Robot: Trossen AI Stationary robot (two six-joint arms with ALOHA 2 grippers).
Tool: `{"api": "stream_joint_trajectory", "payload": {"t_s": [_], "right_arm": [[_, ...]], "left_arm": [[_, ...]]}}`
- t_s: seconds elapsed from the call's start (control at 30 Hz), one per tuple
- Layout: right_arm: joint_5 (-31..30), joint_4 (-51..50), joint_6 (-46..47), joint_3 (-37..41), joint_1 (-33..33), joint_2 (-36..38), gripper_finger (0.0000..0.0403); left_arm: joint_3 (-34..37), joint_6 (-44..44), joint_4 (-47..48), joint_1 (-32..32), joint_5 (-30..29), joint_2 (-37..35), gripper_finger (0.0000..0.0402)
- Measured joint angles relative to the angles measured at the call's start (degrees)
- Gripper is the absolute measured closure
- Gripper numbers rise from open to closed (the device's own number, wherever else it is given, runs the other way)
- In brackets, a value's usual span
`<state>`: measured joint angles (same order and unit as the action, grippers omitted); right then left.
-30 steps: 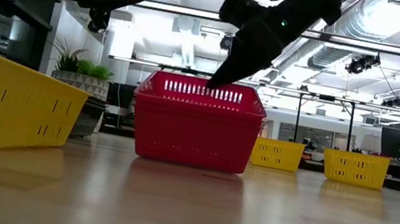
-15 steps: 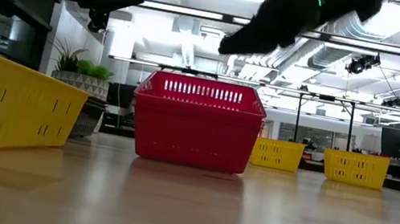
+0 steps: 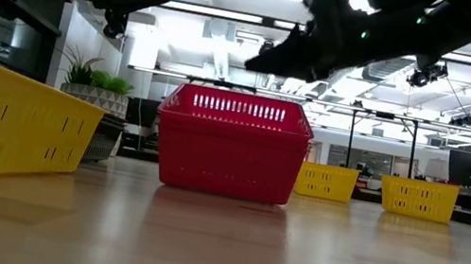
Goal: Stack baskets by color
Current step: Stack the bottom red bin on top of the top red bins, then stack the bottom yellow bin into the top left yellow bin
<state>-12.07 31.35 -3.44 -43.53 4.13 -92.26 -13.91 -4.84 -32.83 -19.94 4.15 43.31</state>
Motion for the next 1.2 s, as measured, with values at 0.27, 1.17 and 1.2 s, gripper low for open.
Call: {"api": "stream_joint_trajectory", "payload": {"t_s": [0.27, 1.17, 1.2], "right_arm": [[-5.9, 0.2, 0.1, -2.0, -1.1, -6.3, 0.0402], [2.2, 16.2, 3.6, 22.1, 1.4, 21.7, 0.0403], [2.2, 17.7, 3.6, 23.1, 1.8, 22.6, 0.0403]], "left_arm": [[0.0, 0.0, 0.0, 0.0, -0.1, 0.0, 0.0402], [0.0, 1.4, 1.7, 0.1, 0.4, 0.0, 0.0402], [0.0, 1.5, 1.7, 0.1, 0.4, 0.0, 0.0402]]}}
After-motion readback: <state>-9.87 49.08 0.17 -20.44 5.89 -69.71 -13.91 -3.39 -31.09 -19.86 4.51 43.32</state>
